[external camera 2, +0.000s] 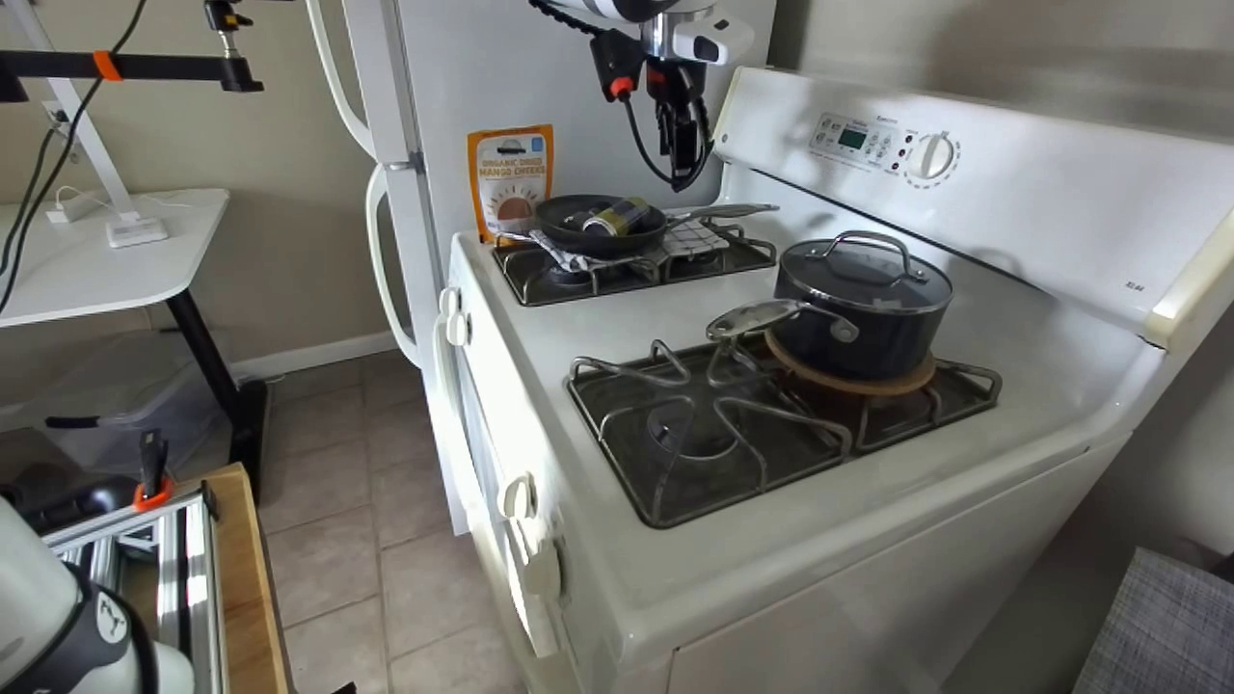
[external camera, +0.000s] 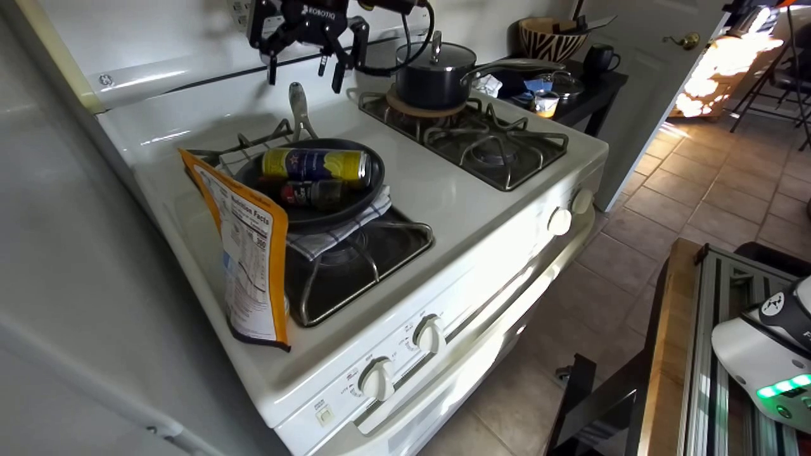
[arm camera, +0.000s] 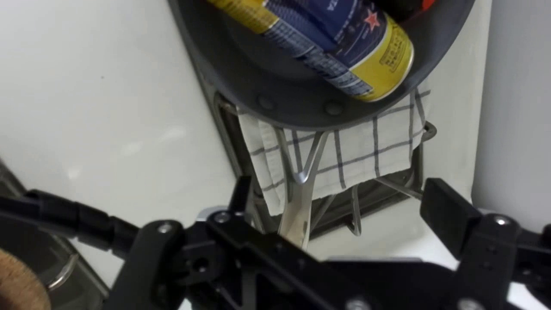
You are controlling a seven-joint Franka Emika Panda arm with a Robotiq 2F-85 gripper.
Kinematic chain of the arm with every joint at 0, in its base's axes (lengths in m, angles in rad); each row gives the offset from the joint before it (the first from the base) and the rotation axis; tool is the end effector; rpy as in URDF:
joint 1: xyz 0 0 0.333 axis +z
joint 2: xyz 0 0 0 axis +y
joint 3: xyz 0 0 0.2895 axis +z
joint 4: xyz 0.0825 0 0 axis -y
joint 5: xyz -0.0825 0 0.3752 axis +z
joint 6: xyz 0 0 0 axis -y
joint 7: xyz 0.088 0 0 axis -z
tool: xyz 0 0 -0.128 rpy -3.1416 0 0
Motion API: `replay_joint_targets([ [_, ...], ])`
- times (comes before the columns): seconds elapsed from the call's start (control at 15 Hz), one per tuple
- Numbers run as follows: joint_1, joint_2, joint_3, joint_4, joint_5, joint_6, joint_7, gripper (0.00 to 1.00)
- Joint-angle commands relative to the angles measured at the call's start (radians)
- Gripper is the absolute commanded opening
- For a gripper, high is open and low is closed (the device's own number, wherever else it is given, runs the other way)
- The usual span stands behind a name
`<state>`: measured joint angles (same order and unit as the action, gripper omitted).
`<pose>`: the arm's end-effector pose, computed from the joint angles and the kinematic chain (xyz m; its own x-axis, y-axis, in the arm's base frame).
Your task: Move the pan to the front right plate on the stove.
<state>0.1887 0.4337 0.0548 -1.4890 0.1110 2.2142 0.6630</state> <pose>0.6777 0.1685 0.4126 0.8673 -0.4762 0.1449 -0.4273 -0.8616 -0.2741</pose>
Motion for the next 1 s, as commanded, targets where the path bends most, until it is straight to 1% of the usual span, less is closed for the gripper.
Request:
replay_joint_targets([
  [0.0,0.034,0.105,-0.013,0.089,-0.015,-0.051,0.065,1.00],
  [0.2,0.034,0.125,-0.025,0.094,-0.012,-0.040,0.077,1.00],
  [0.47,0.038,0.130,-0.049,0.124,-0.048,-0.054,0.066,1.00],
  [0.93,0.065,0.198,-0.052,0.224,-0.105,-0.166,0.065,1.00],
])
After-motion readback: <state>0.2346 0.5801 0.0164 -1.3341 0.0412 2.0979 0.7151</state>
